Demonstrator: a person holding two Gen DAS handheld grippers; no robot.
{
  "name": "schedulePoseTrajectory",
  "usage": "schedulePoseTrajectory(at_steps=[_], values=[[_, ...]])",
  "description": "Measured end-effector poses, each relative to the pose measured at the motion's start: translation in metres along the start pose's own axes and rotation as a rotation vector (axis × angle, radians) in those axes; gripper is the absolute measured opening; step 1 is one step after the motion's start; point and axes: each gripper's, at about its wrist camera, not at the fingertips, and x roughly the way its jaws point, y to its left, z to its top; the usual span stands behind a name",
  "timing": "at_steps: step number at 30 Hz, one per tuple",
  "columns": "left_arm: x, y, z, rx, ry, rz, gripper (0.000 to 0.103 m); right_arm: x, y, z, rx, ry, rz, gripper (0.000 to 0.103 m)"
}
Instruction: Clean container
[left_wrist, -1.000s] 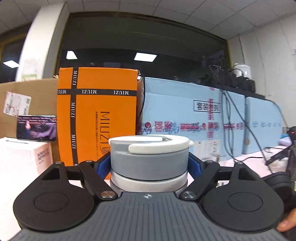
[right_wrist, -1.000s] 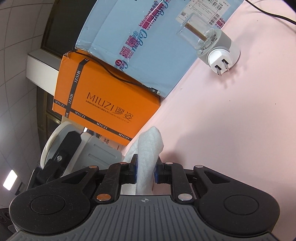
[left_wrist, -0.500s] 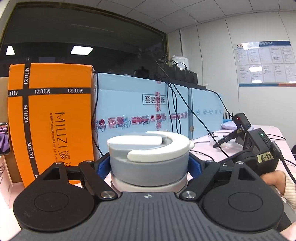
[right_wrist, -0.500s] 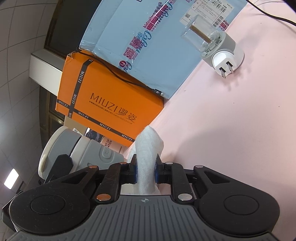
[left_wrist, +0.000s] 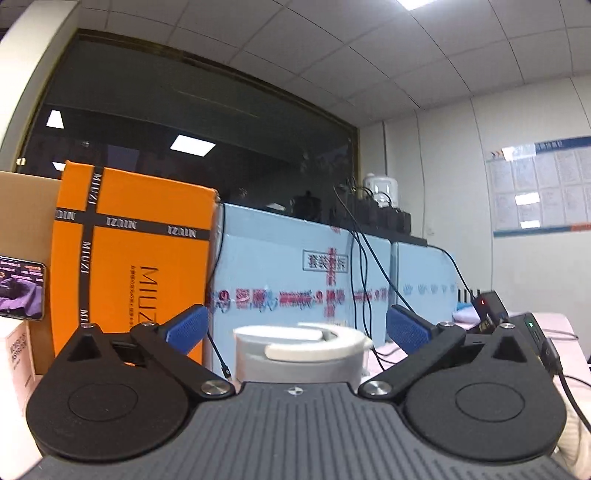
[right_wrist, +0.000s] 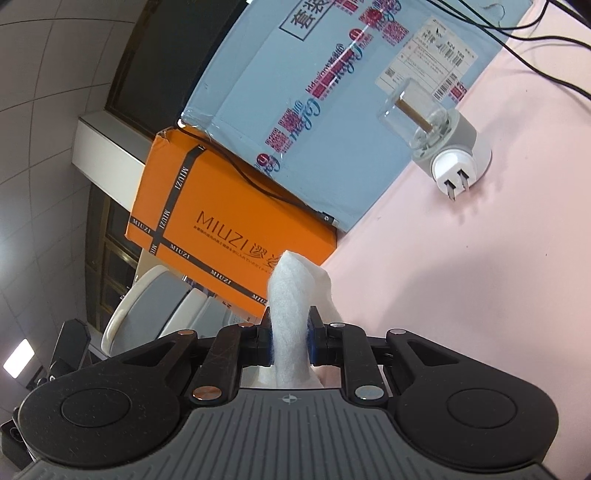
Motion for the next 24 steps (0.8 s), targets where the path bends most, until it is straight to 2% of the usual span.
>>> schedulePoseTrajectory(at_steps=[3, 4, 7, 11, 14, 18, 24], values=[[0.004, 0.005, 0.013, -0.022, 0.016, 0.046, 0.103, -0.005, 0.005, 0.001, -0.025, -0.025, 0.025, 0.016], [0.009, 0.006, 0.021, -0.03, 0.043, 0.073, 0.103, -0.007, 0.006, 0.001, -0.032, -0.035, 0.039, 0.016], [0.034, 0.014, 0.047, -0.045, 0.225, 0.109, 0.103, -0.013, 0.012, 0.002, -0.051, -0.062, 0.093, 0.016], [0.05, 0.025, 0.07, -0.104, 0.273, 0.118, 0.103, -0.022, 0.022, 0.001, -0.086, -0.096, 0.168, 0.016], [0.05, 0.033, 0.066, -0.141, 0.274, 0.094, 0.103, -0.032, 0.031, -0.002, -0.113, -0.14, 0.221, 0.016], [0.053, 0.034, 0.056, -0.106, 0.344, 0.096, 0.103, -0.043, 0.052, -0.015, -0.203, -0.168, 0.242, 0.016], [0.06, 0.025, 0.048, -0.028, 0.406, 0.081, 0.103, -0.043, 0.077, -0.042, -0.283, -0.121, 0.244, 0.016]])
